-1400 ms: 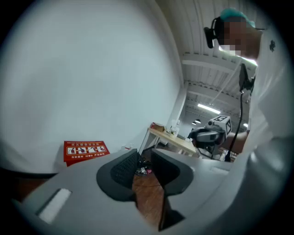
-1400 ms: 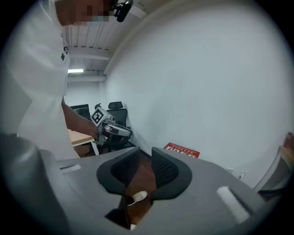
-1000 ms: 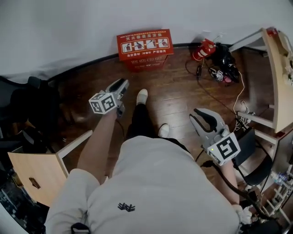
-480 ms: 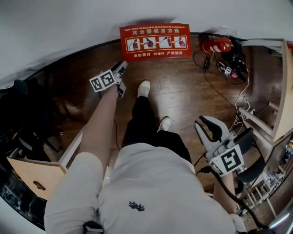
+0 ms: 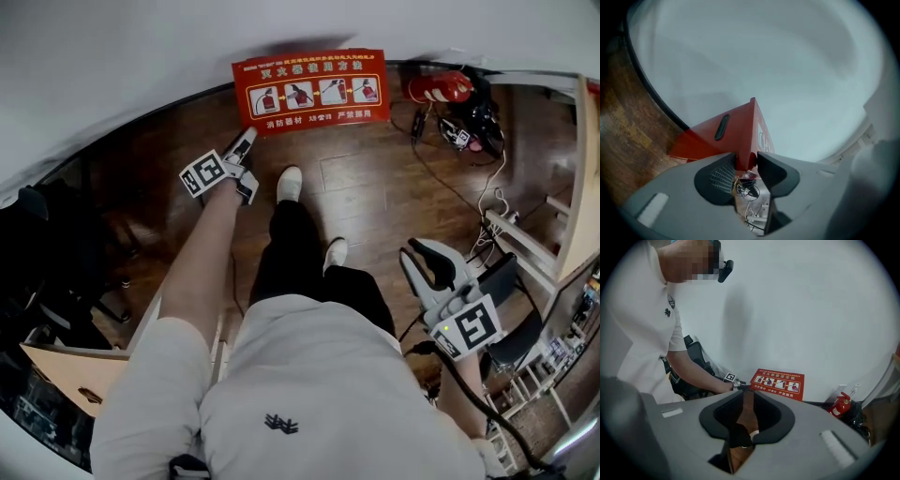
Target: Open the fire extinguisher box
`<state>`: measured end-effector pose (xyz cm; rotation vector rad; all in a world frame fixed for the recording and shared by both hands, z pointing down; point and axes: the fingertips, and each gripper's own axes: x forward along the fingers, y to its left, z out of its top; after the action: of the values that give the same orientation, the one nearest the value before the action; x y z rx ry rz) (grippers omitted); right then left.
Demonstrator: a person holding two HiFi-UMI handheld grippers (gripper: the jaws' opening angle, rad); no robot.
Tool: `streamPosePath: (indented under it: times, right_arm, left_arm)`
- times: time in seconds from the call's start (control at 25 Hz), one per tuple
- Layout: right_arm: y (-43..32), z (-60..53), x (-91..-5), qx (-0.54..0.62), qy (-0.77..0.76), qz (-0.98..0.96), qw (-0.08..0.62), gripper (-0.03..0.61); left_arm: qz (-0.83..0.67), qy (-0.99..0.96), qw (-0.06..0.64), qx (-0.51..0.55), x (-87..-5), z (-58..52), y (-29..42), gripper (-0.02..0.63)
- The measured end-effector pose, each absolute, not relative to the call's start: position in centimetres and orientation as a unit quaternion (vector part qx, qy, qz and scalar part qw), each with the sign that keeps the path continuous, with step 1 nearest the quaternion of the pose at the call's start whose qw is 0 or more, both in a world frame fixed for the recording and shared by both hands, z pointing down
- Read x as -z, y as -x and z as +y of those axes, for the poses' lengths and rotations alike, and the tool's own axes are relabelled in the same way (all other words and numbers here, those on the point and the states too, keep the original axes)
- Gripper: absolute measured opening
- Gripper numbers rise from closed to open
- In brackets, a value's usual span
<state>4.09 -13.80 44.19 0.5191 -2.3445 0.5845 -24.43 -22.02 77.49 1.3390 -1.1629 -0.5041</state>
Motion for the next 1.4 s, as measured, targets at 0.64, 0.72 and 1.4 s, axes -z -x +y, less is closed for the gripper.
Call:
streamPosePath:
  times: [0.64, 0.72, 1.4]
  right_arm:
    - [-1.4, -15.2, -41.2, -0.215, -0.208, -0.912, 0.282, 0.071]
    - [-1.4, -15.4, -41.1, -0.214, -0.210, -0.912, 0.278, 0.071]
    - [-1.3, -16.2, -41.9, -0.225, -0.229, -0.900, 0.293, 0.061]
  left_arm:
    - [-0.433, -0.525, 0.634, 0.367, -65.5, -25.2, 27.3, 0.127]
    - [-0.432, -0.514, 0.633, 0.384, -64.4, -26.4, 27.9, 0.127]
    - [-0.427, -0.469, 0.640, 0.434, -61.3, -33.9, 32.0, 0.124]
